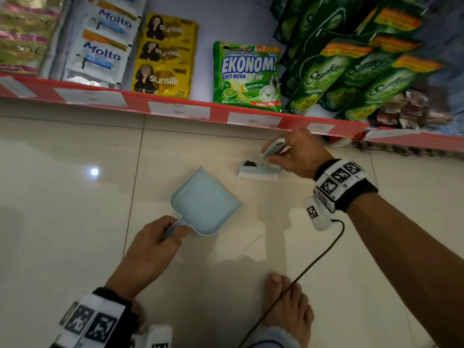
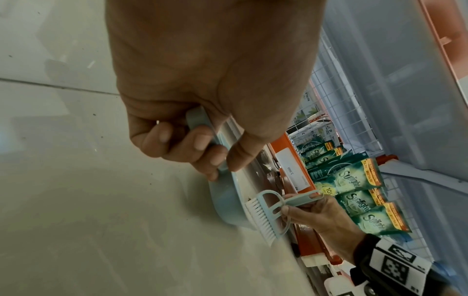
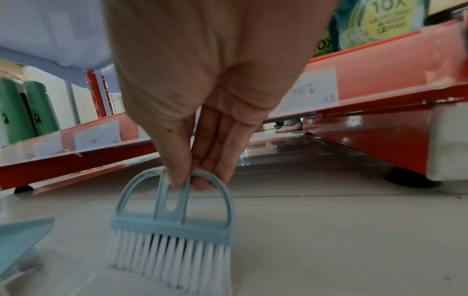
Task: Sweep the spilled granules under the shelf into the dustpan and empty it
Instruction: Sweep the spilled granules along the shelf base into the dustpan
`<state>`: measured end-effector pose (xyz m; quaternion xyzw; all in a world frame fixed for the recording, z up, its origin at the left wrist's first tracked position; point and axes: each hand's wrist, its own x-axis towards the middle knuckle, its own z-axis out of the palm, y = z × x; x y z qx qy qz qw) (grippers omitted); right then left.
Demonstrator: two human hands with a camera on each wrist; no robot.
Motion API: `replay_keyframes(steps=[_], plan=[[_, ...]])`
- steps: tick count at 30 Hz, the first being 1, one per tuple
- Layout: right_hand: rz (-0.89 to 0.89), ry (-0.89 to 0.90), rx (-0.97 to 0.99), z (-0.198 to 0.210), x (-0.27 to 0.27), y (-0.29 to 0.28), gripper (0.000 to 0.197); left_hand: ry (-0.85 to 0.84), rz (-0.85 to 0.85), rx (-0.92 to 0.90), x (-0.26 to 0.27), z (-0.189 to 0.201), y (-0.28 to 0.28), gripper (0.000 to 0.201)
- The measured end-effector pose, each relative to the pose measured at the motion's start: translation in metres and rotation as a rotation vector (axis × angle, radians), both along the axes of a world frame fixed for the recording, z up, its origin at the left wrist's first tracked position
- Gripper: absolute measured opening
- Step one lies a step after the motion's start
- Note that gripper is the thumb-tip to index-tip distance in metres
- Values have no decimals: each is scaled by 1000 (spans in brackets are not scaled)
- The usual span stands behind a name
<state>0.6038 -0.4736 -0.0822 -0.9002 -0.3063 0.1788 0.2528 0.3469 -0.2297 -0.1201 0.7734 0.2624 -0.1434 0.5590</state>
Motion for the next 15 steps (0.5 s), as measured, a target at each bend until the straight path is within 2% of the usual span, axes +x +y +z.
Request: replay_keyframes(steps=[9, 11, 13, 15], plan=[[-139, 3, 45, 34, -6, -26, 16, 7, 13, -9, -2, -2, 2, 28], [-207, -139, -101, 37, -8, -30, 13, 5, 2, -7, -1, -1, 1, 28], [-279, -356, -331, 33, -13, -26, 24, 7, -13, -8, 2, 1, -1, 29], [-308, -439, -400, 25, -20, -14, 29, 7, -25, -14, 5, 2, -3, 32]])
